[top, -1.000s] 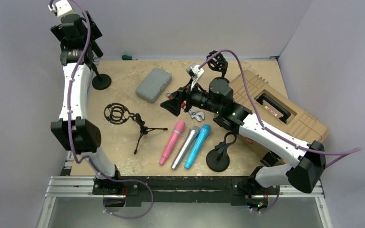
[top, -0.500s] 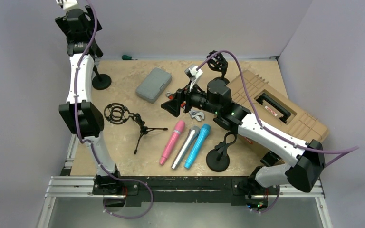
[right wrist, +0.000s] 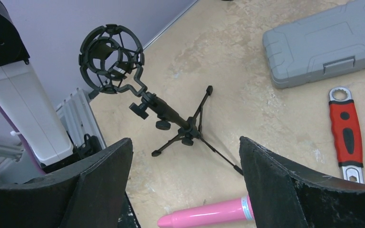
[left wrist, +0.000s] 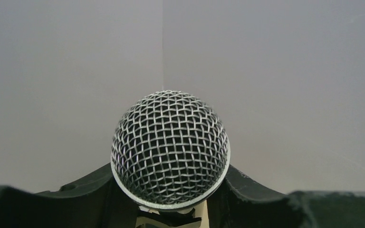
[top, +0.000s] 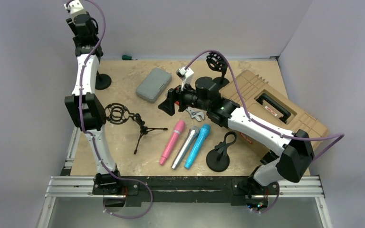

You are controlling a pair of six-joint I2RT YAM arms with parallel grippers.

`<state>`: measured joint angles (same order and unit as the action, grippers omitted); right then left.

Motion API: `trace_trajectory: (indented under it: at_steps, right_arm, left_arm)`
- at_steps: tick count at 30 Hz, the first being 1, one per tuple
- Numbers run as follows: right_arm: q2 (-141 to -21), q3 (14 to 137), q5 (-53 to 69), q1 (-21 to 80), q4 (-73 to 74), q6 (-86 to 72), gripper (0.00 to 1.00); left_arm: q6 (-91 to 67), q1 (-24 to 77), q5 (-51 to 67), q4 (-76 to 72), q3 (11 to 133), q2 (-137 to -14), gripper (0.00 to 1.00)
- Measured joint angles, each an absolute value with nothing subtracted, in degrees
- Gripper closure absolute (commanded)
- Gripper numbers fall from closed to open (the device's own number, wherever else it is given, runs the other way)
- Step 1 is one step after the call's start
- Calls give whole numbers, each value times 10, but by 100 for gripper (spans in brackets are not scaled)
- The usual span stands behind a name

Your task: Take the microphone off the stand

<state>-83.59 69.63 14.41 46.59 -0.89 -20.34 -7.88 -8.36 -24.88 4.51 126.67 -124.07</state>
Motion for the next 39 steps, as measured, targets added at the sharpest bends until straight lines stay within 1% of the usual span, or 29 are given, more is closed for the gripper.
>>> trace_trajectory:
  at_steps: [2, 4, 5, 10, 18, 23, 25, 27, 31, 39]
  right_arm:
    - [-842, 705, 144, 466, -8, -203, 19]
    - [-845, 711, 144, 466, -8, -202, 19]
    - [-847, 714, 144, 466, -8, -202, 19]
    - [-848, 715, 144, 466, -9, -200, 19]
    - [-848, 715, 145, 466, -9, -200, 19]
    - [-848, 715, 149, 466, -10, -202, 19]
    - [-847, 712, 151, 466, -17, -206, 19]
    - [-843, 703, 152, 466, -23, -210, 19]
    - [-829, 684, 160, 466, -27, -218, 19]
    - [-810, 669, 160, 466, -31, -226, 19]
  left_arm:
    - [-68, -84, -256, 40, 1267, -1243, 76]
    - [-55, -84, -262, 37, 1265, -1243, 96]
    - [-50, -84, -264, 31, 1260, -1241, 100]
    - [-33, -83, -262, -12, 1185, -1198, 100]
    - [-30, -66, -268, 3, 1034, -1052, 100]
    - [5, -3, -296, 18, 963, -965, 100]
    - [10, 29, -294, 12, 910, -917, 100]
    - [1, 48, -280, 6, 847, -864, 100]
    - [-27, 47, -244, -3, 760, -792, 100]
    - [-38, 49, -163, -47, 700, -769, 100]
